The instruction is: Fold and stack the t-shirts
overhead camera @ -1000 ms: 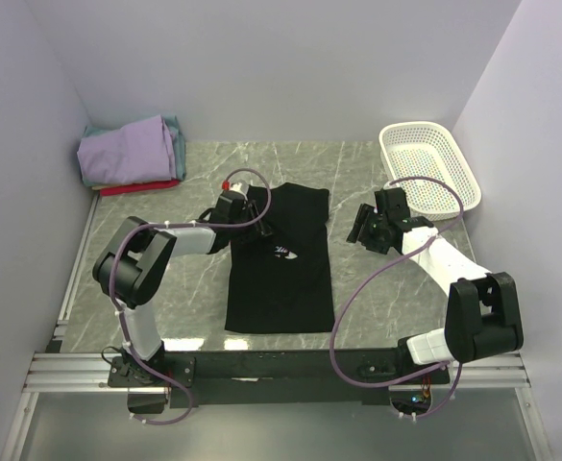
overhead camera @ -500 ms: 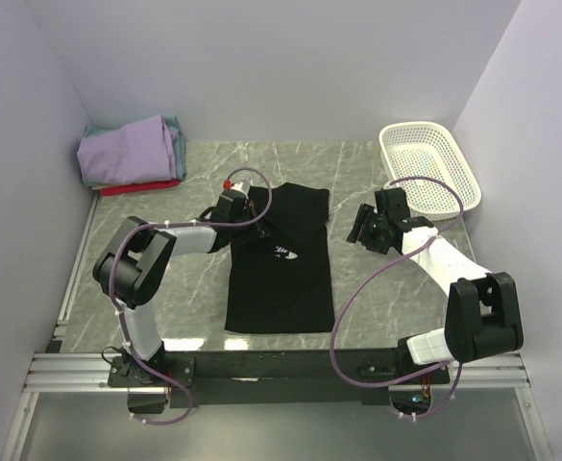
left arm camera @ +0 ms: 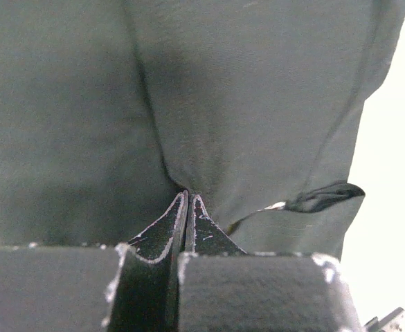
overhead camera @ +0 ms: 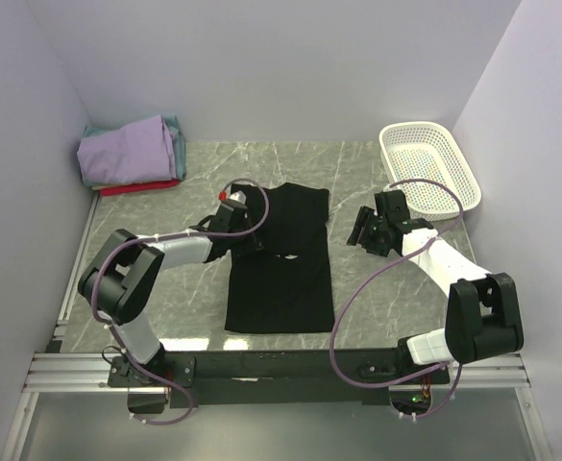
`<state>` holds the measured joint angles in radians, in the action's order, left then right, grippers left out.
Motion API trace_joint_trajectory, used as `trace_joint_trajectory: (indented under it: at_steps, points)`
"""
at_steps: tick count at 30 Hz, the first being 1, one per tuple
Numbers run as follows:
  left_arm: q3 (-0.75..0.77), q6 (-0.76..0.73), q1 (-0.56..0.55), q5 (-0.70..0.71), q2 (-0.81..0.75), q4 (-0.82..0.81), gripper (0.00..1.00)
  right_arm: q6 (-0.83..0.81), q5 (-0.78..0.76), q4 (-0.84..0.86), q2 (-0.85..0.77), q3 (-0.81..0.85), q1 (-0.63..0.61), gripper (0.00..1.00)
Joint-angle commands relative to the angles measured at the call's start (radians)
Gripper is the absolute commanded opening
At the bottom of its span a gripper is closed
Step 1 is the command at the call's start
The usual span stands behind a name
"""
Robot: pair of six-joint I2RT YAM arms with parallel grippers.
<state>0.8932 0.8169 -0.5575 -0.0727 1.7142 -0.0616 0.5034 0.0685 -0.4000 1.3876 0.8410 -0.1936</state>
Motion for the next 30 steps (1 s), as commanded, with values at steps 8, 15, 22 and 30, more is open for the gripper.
trace_joint_trajectory:
  at_steps: [8, 15, 22, 30]
  points:
    - [-0.051, 0.042, -0.024, 0.129, -0.062, 0.121, 0.58, -0.006, -0.007, 0.004, -0.074, -0.029, 0.005, 0.67]
    - [-0.076, -0.004, -0.042, 0.209, -0.237, 0.147, 0.99, -0.017, 0.050, -0.013, -0.116, -0.075, 0.003, 0.67]
    - [-0.210, 0.028, -0.047, 0.212, -0.480, 0.232, 0.99, -0.049, 0.204, -0.005, -0.200, -0.207, 0.003, 0.68]
    - [-0.464, 0.203, -0.188, 0.217, -0.775, 0.273, 1.00, 0.041, 0.330, 0.030, -0.363, -0.384, -0.047, 0.67]
